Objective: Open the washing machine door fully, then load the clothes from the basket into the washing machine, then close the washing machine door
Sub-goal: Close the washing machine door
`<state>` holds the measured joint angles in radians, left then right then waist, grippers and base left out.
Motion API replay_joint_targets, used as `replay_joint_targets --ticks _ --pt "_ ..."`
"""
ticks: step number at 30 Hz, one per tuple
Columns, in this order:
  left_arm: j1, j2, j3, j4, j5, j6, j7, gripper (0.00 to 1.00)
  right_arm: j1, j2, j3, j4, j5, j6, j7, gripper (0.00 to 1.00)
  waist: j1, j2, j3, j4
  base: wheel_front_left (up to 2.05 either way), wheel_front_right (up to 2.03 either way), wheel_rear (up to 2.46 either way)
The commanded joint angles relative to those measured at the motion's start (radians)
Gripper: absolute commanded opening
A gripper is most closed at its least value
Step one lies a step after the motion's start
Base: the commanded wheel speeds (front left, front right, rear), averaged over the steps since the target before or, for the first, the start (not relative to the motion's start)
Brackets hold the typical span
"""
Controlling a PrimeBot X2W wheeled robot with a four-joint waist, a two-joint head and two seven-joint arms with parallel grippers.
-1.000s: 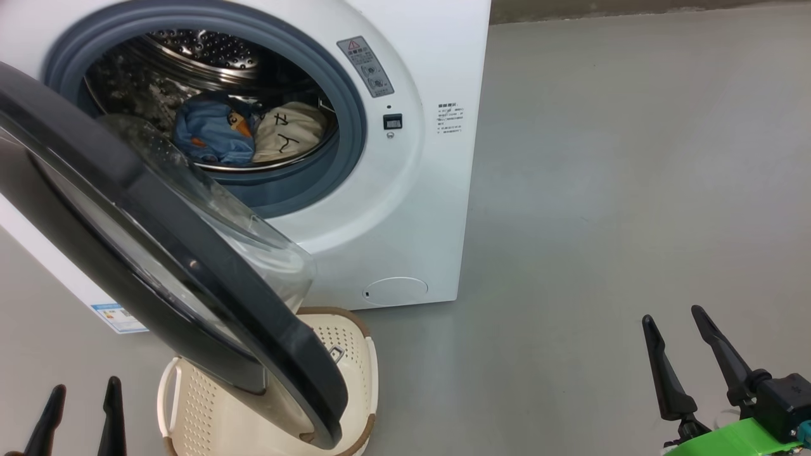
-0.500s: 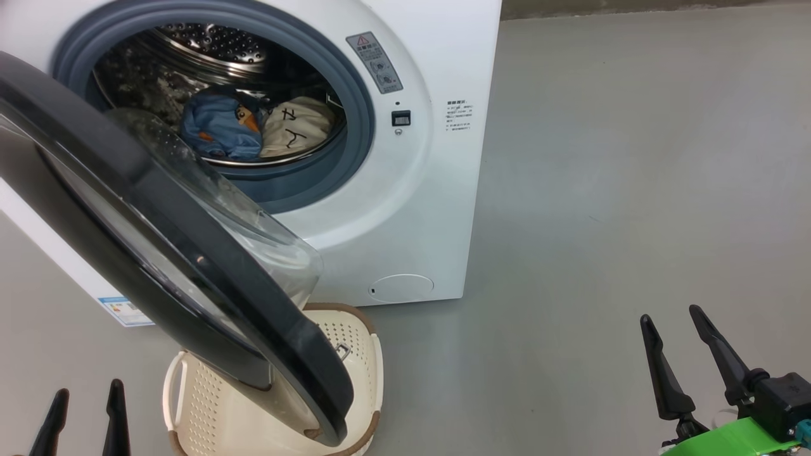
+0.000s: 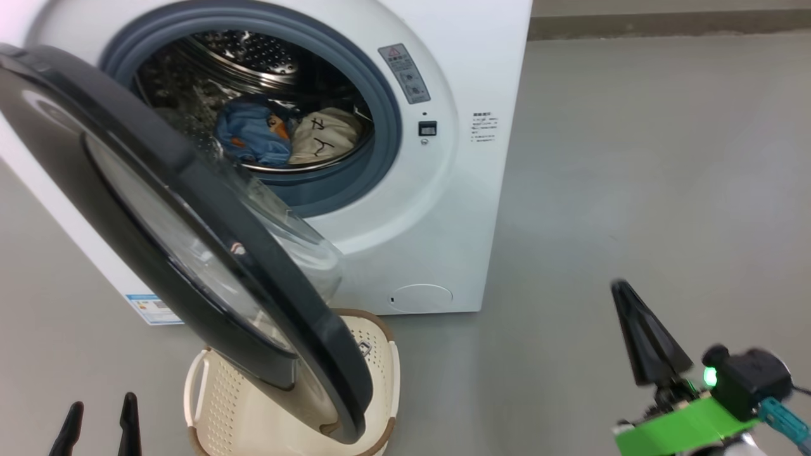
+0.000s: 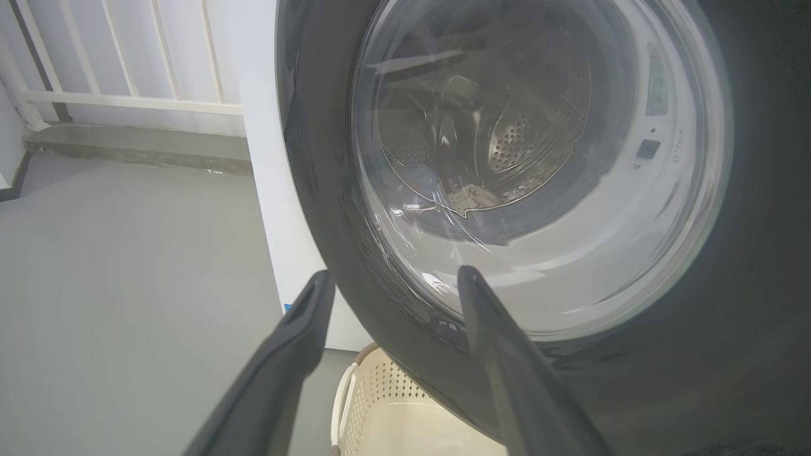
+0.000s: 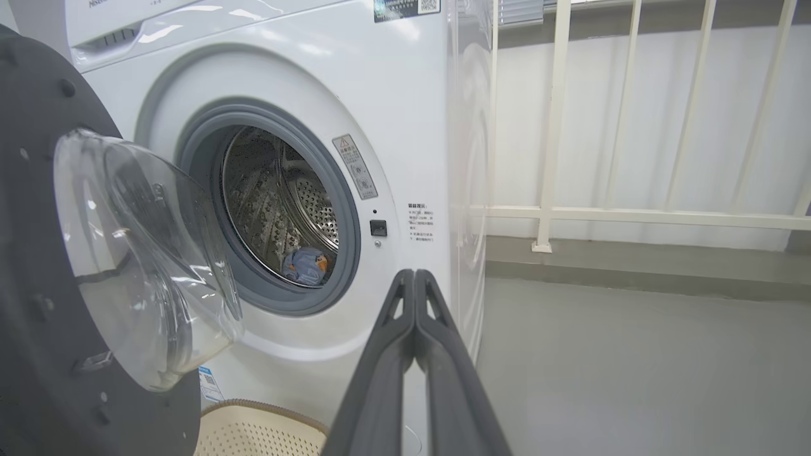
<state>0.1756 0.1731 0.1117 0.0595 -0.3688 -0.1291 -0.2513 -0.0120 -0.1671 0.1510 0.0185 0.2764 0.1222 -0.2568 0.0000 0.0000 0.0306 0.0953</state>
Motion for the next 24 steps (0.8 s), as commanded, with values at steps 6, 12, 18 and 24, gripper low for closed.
replay_joint_targets --ticks 6,12,18,24 --pt "-0.009 0.007 0.042 -0.032 -0.005 -0.002 -0.010 1.00 -0.112 0.004 0.138 -0.153 0.035 0.008 -0.005 0.00 0.0000 0.0000 -0.024 0.038 0.00 0.00 0.00" --pt "-0.006 0.002 0.034 -0.046 -0.004 -0.002 -0.010 1.00 -0.185 0.016 0.332 -0.228 0.082 0.008 -0.005 0.00 0.0000 0.0000 -0.035 0.075 0.00 0.00 0.00" --pt "-0.010 -0.002 0.018 -0.059 -0.004 -0.002 -0.010 1.00 -0.233 0.039 0.498 -0.219 0.124 0.008 -0.005 0.00 0.0000 0.0000 -0.041 0.118 0.00 0.00 0.00" --pt "-0.013 -0.004 0.004 -0.065 -0.005 -0.002 -0.010 1.00 -0.238 0.039 0.636 -0.166 0.138 0.008 -0.005 0.00 0.0000 0.0000 -0.039 0.160 0.00 0.00 0.00"
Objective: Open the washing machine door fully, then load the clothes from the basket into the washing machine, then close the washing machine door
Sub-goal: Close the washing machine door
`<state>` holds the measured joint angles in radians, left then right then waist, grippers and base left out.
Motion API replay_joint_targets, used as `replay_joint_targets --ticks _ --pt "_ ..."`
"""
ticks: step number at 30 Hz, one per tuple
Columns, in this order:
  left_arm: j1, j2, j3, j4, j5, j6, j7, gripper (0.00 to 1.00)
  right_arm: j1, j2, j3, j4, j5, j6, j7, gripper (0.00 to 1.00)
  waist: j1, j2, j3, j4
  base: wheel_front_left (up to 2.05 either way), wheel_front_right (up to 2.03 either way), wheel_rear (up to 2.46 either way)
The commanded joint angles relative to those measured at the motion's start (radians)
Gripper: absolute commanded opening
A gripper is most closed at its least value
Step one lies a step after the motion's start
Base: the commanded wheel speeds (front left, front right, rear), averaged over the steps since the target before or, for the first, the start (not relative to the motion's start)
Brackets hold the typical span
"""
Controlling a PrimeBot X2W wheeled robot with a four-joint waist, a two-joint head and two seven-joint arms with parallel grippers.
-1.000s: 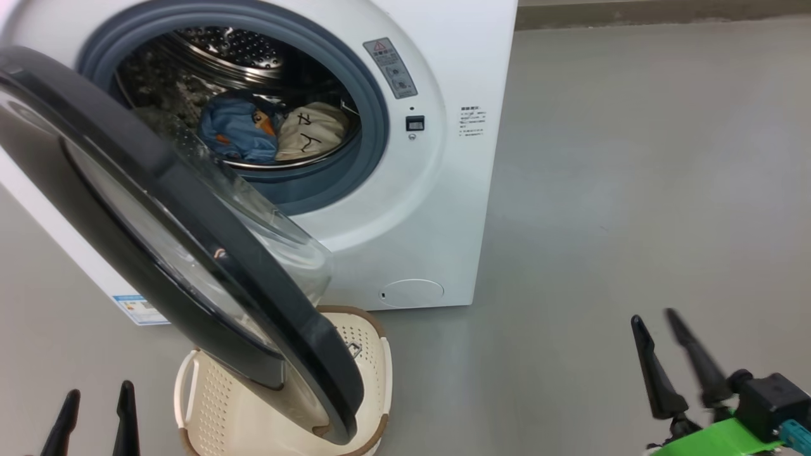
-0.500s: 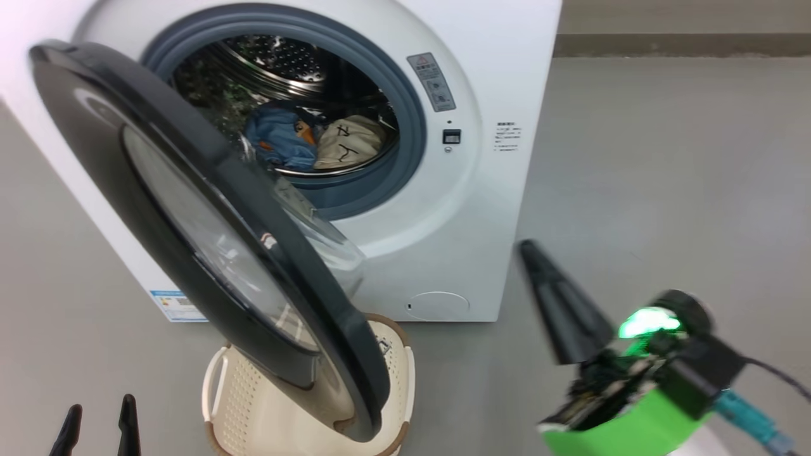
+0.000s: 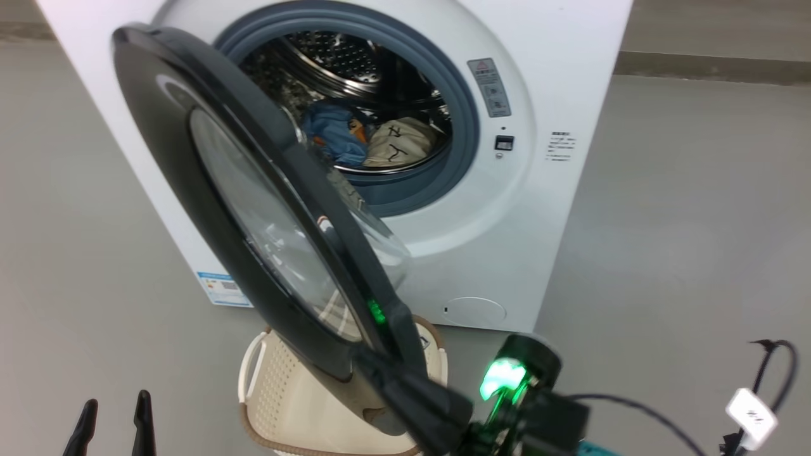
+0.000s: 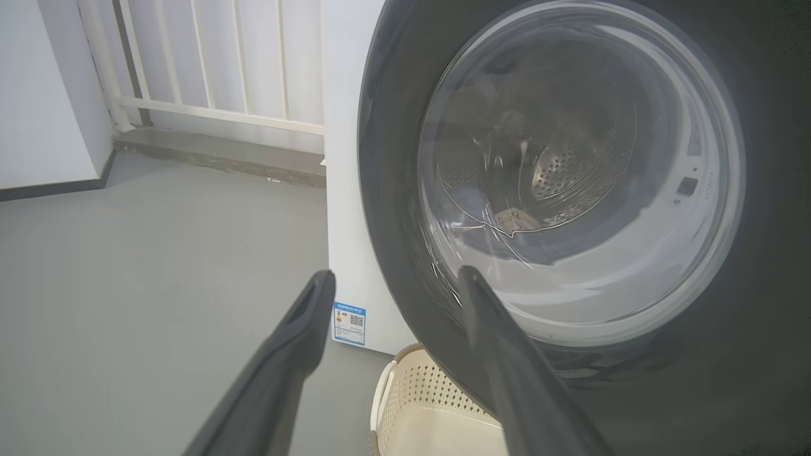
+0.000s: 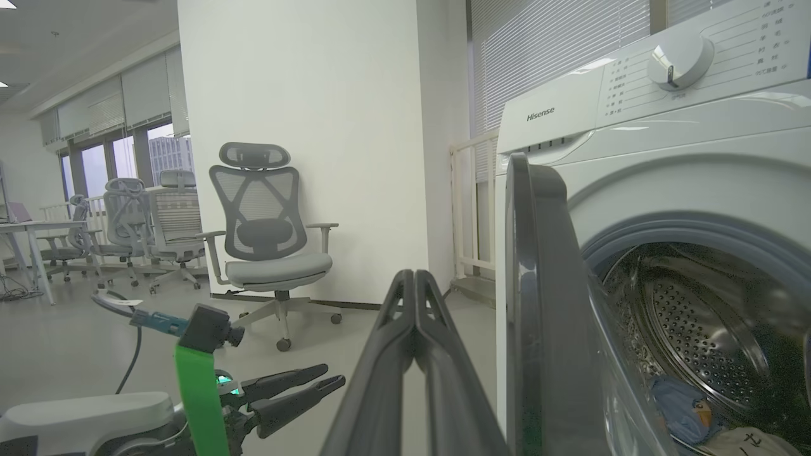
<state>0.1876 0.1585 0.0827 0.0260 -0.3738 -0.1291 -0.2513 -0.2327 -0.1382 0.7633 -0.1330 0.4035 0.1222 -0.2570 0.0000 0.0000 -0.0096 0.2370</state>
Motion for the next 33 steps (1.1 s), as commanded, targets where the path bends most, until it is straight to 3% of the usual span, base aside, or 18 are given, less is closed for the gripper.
replay_joint_targets --ticks 1,13,33 --pt "-0.026 0.008 0.034 -0.033 -0.001 -0.002 -0.010 1.00 -0.015 0.006 0.042 -0.001 0.010 0.008 -0.005 0.00 0.0000 0.0000 0.003 0.024 0.00 0.00 0.00" --pt "-0.044 -0.005 0.036 -0.032 -0.008 -0.002 -0.010 1.00 0.016 -0.039 0.132 0.193 0.029 0.008 -0.005 0.00 0.0000 0.0000 0.034 0.056 0.00 0.00 0.00" --pt "-0.083 -0.010 0.026 -0.033 -0.019 -0.002 -0.010 1.00 -0.037 -0.005 0.043 0.323 0.042 0.008 -0.005 0.00 0.0000 0.0000 0.079 0.058 0.00 0.00 0.00"
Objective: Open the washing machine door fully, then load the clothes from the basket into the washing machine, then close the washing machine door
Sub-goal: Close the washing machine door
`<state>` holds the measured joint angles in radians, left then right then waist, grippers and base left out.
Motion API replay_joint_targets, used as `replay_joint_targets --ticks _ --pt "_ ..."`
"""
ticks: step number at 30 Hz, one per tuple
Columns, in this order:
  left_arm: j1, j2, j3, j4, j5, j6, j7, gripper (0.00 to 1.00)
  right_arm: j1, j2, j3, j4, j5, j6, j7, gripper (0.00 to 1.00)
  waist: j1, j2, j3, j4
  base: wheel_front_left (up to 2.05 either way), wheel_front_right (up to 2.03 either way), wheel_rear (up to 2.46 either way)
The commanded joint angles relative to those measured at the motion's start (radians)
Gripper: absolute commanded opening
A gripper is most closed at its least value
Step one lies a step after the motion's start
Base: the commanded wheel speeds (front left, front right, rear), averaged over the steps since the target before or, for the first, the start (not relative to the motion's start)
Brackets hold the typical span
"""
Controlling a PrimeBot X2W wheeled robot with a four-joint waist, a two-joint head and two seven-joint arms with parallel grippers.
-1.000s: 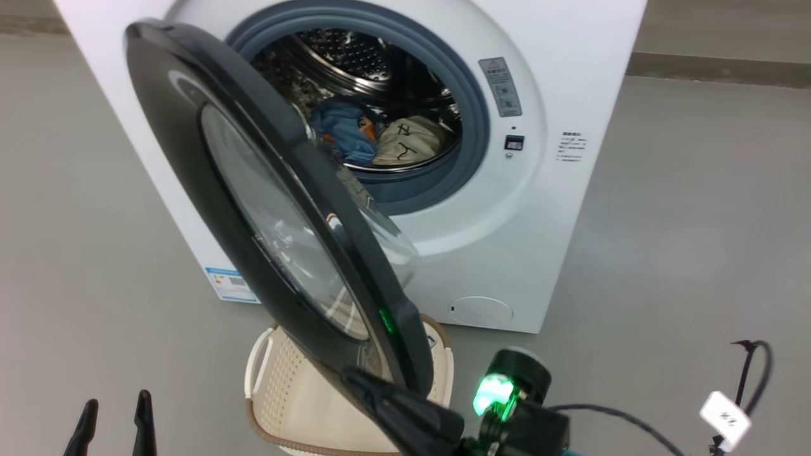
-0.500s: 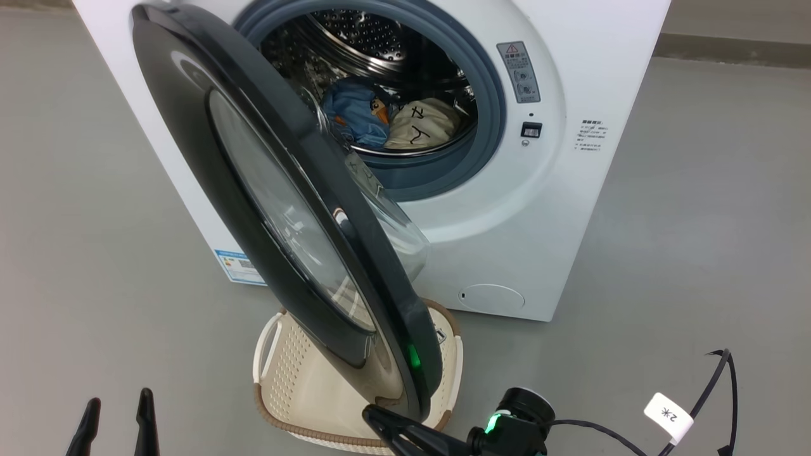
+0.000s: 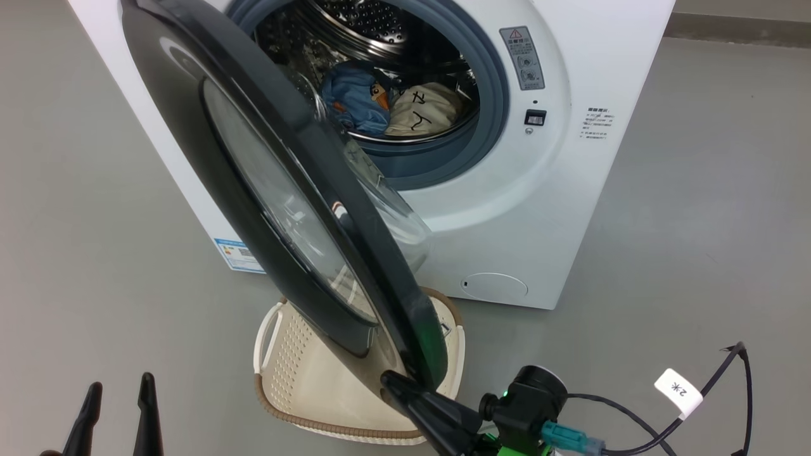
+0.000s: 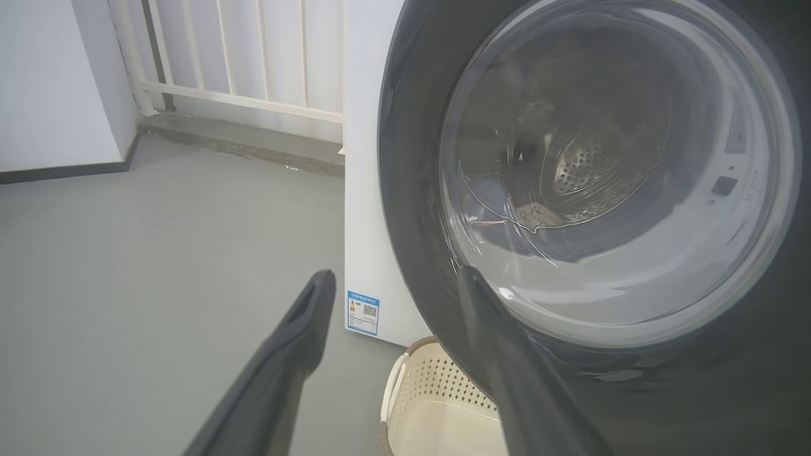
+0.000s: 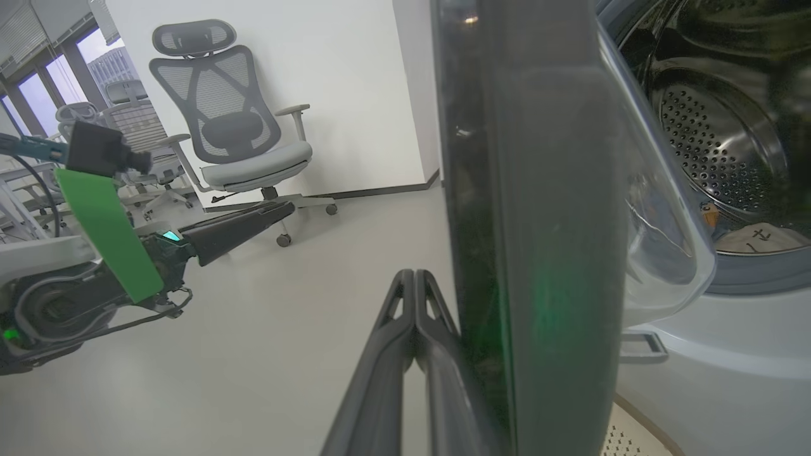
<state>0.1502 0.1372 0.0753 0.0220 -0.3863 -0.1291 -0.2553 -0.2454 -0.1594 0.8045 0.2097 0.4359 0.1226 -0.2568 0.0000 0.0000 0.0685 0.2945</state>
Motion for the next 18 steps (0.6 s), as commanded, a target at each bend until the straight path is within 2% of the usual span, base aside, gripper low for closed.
replay_joint_targets --ticks 1,18 --pt "-0.047 0.011 0.033 -0.029 -0.008 -0.002 -0.006 1.00 -0.024 0.018 -0.006 -0.018 0.009 0.008 -0.005 0.00 0.0000 0.0000 0.003 0.000 0.00 0.00 0.00" --pt "-0.084 0.000 0.000 -0.041 -0.024 -0.002 -0.006 1.00 -0.051 0.040 -0.183 0.016 -0.024 0.008 -0.005 0.00 0.0000 0.0000 0.039 -0.007 0.00 0.00 0.00"
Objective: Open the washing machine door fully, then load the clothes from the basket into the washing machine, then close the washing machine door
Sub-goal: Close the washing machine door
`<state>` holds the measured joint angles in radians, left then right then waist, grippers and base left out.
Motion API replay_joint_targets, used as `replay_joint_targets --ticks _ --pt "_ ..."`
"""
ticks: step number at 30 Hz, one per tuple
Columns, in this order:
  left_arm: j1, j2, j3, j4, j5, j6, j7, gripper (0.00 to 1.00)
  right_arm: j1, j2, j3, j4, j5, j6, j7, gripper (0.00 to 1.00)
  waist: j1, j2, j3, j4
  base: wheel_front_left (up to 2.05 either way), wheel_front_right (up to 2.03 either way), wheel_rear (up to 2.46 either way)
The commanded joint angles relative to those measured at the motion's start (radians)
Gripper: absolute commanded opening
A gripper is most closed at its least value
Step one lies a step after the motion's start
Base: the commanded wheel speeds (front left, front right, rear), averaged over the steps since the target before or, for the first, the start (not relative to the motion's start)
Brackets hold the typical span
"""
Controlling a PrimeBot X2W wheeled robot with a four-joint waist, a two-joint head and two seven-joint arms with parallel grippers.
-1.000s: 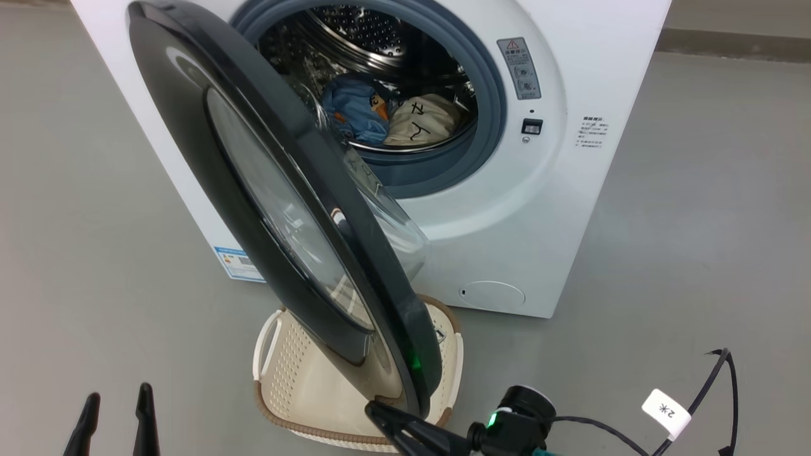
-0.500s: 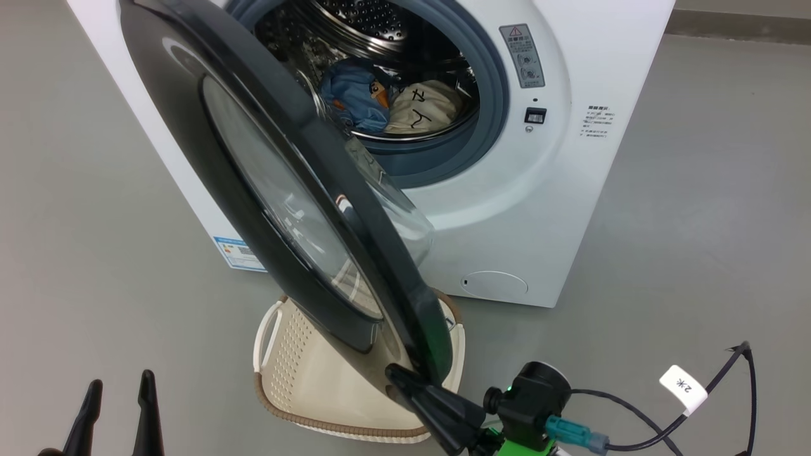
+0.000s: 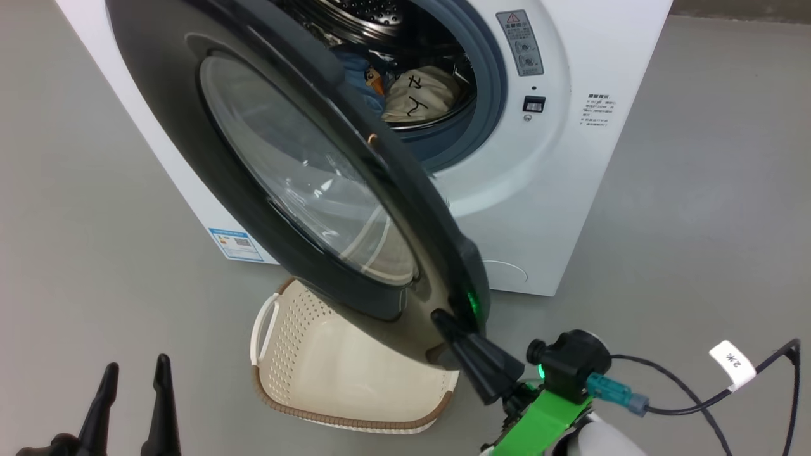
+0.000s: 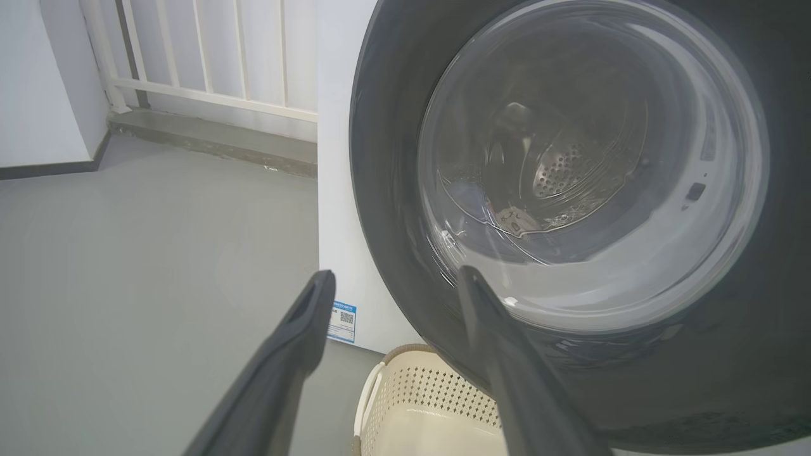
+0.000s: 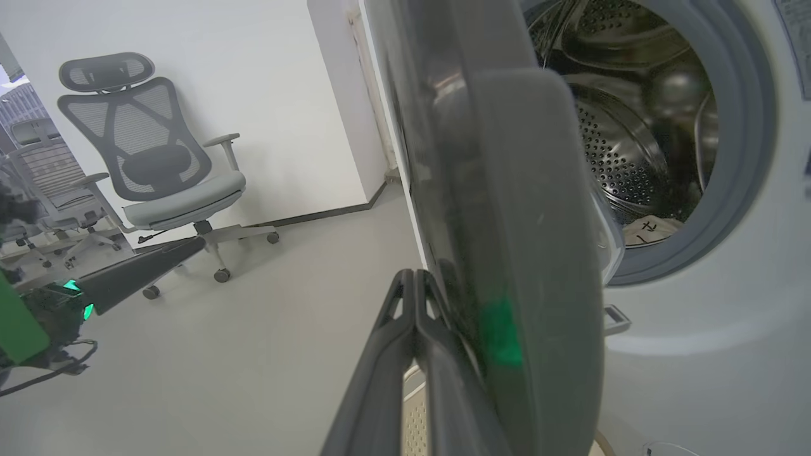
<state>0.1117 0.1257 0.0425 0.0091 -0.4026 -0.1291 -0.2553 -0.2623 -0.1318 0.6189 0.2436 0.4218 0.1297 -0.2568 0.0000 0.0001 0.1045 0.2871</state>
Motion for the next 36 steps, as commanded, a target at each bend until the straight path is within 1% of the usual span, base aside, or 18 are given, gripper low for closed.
replay_joint_targets --ticks 1,9,13,25,31,36 --pt "-0.048 0.012 0.028 -0.029 -0.009 -0.002 -0.006 1.00 -0.038 0.014 -0.011 -0.015 -0.014 0.001 -0.005 0.00 0.0000 -0.0001 0.006 0.000 0.00 0.00 0.00" --pt "-0.068 0.007 0.006 -0.033 -0.017 -0.002 -0.006 1.00 -0.081 0.028 -0.119 0.021 -0.045 0.001 -0.005 0.00 0.0000 -0.0001 0.025 0.009 0.00 0.00 0.00" --pt "-0.074 0.006 -0.001 -0.035 -0.019 -0.002 -0.006 1.00 -0.101 0.032 -0.153 0.037 -0.054 0.001 -0.005 0.00 0.0000 -0.0001 0.031 0.013 0.00 0.00 0.00" --pt "-0.114 -0.004 -0.041 -0.038 -0.029 -0.002 -0.006 1.00 -0.192 0.031 -0.316 0.106 -0.059 0.001 -0.005 0.00 0.0000 -0.0001 0.069 0.039 0.00 0.00 0.00" --pt "-0.138 -0.010 -0.067 -0.041 -0.033 -0.002 -0.006 1.00 -0.259 0.035 -0.366 0.137 -0.058 0.001 -0.005 0.00 0.0000 -0.0001 0.099 0.049 0.00 0.00 0.00" --pt "-0.174 -0.017 -0.080 -0.038 -0.041 -0.002 -0.006 1.00 -0.322 0.030 -0.388 0.159 -0.070 0.001 -0.005 0.00 0.0000 -0.0001 0.132 0.064 0.00 0.00 0.00"
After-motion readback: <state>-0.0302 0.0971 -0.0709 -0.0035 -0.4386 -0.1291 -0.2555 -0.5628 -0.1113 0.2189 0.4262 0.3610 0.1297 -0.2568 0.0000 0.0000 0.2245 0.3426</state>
